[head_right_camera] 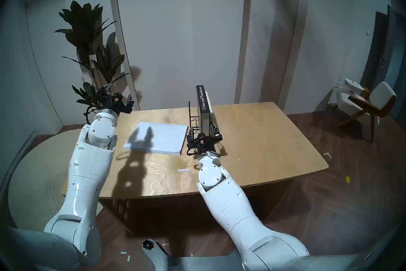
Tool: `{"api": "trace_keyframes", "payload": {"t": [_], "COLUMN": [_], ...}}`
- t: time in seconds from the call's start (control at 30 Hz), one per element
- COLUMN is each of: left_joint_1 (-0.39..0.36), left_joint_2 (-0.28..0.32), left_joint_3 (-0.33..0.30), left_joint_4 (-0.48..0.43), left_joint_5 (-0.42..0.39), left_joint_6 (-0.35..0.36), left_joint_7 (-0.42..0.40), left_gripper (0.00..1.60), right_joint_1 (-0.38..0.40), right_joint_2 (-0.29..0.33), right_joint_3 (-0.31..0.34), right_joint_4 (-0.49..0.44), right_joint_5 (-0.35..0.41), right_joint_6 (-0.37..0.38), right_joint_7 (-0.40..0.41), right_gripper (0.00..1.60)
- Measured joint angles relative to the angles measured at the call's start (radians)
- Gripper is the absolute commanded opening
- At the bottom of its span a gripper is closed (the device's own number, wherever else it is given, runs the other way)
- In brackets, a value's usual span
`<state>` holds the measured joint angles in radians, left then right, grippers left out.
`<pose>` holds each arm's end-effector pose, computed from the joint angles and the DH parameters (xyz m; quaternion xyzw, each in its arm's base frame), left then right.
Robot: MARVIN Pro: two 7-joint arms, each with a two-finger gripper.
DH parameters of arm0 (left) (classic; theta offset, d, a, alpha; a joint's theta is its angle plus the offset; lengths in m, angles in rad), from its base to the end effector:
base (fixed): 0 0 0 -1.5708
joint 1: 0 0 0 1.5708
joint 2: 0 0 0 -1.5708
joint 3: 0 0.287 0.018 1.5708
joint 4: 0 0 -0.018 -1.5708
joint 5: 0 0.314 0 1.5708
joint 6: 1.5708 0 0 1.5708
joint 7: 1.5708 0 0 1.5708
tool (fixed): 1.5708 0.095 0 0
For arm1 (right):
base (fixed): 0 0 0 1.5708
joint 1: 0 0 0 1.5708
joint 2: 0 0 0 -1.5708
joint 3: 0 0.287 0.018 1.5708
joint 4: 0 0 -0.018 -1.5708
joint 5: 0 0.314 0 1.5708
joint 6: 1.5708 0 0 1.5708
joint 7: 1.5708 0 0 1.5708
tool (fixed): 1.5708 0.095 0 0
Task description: Stack the books into one stack
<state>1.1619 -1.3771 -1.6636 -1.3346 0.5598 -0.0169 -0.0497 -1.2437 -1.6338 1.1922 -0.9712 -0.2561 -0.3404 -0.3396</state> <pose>0.5300 0.1099 -0.1926 -0.6127 0.1978 -0.7051 0.2973 0.4796 0.1418 -0.3528 0.6377 0.1349 0.7566 0.0517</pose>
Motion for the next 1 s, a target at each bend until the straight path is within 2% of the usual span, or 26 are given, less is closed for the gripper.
{"api": "trace_keyframes", "payload": {"t": [0.23,0.27,0.3,0.33,0.37,0.6,0.77,0.83,0.9,0.93,1.0], "left_joint_1": [0.0,0.0,0.0,0.0,0.0,0.0,0.001,0.001,0.001,0.001,0.001], "left_joint_2": [0.0,0.0,0.0,0.0,0.0,0.0,0.0,0.0,0.0,0.0,0.0], "left_joint_3": [0.0,0.0,0.0,0.0,0.0,0.0,0.0,0.0,0.0,0.0,0.0], "left_joint_4": [0.0,0.0,0.0,0.0,0.0,0.0,0.0,0.0,0.0,0.0,0.0], "left_joint_5": [0.0,0.0,0.0,0.0,0.0,0.0,0.0,0.0,0.0,0.0,0.0], "left_joint_6": [0.0,0.0,0.0,0.0,0.0,0.0,0.0,0.0,0.0,0.0,0.0], "left_joint_7": [0.0,0.0,0.0,0.0,0.0,0.001,0.001,0.001,0.001,0.001,0.001], "left_gripper": [1.6,1.6,1.6,1.6,1.6,1.6,1.6,1.6,1.6,1.6,1.6], "right_joint_1": [0.01,0.012,0.016,0.017,0.019,0.027,0.027,0.027,0.027,0.026,0.026], "right_joint_2": [-0.001,-0.001,-0.001,-0.001,0.0,0.002,0.002,0.001,0.0,0.0,-0.001], "right_joint_3": [0.016,0.019,0.024,0.026,0.028,0.038,0.04,0.041,0.041,0.041,0.041], "right_joint_4": [0.009,0.011,0.014,0.015,0.017,0.023,0.024,0.024,0.024,0.024,0.024], "right_joint_5": [0.005,0.006,0.01,0.012,0.014,0.028,0.032,0.032,0.028,0.027,0.024], "right_joint_6": [0.016,0.018,0.019,0.019,0.02,0.02,0.02,0.02,0.02,0.02,0.02], "right_joint_7": [-0.008,-0.01,-0.011,-0.011,-0.011,0.0,0.003,0.002,-0.004,-0.006,-0.009], "right_gripper": [1.6,1.44,1.37,0.92,0.79,0.64,0.64,0.55,0.22,0.0,0.0]}}
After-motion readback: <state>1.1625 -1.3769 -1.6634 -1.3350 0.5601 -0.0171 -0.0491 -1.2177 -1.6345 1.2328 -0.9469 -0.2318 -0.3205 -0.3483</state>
